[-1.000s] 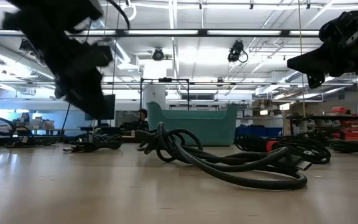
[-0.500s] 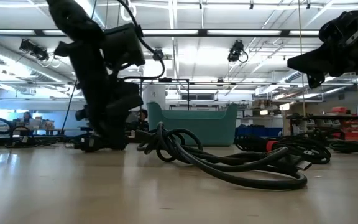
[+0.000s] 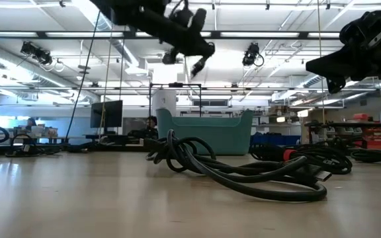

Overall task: Pick and place USB-C Cables
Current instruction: Put the black charger cable into the blue bin

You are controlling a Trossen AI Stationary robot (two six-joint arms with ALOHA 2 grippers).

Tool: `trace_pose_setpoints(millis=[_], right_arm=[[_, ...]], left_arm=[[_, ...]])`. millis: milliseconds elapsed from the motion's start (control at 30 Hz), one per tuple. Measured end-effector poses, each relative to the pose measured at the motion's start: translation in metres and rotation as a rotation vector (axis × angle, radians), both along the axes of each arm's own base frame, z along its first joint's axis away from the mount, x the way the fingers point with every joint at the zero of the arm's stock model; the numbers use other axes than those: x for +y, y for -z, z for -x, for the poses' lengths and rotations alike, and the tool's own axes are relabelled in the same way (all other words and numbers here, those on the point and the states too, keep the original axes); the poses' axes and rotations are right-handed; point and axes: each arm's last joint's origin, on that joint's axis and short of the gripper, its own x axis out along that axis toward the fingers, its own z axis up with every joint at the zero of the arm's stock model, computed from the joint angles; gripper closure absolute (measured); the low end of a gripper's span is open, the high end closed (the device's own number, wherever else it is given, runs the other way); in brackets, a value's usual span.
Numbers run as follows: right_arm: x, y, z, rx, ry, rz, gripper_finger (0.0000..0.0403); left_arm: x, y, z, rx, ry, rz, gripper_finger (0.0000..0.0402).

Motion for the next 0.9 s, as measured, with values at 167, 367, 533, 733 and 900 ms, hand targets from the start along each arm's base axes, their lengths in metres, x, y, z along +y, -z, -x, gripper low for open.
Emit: trace_pose_setpoints(millis=[167, 367, 533, 733, 900], right_arm=[[0.0, 0.0, 0.0, -0.001, -0.002, 0.0, 0.0373], [0.0, 0.0, 0.0, -0.001, -0.001, 0.0, 0.0373], [0.0, 0.0, 0.0, -0.001, -0.001, 0.0, 0.0373], [0.0, 0.0, 0.0, -0.001, -0.001, 0.0, 0.0373], [0.0, 0.0, 0.0, -0.001, -0.001, 0.0, 0.0373]], left_arm=[[0.056, 0.049, -0.021, -0.141, -0.176, 0.134, 0.0382], [0.085, 0.11, -0.052, -0.067, -0.244, 0.336, 0.0372], [0.084, 0.118, -0.072, 0.032, -0.249, 0.401, 0.0367], [0.079, 0.12, -0.081, 0.071, -0.253, 0.422, 0.0344], [0.083, 0.118, -0.076, 0.108, -0.238, 0.389, 0.0275]])
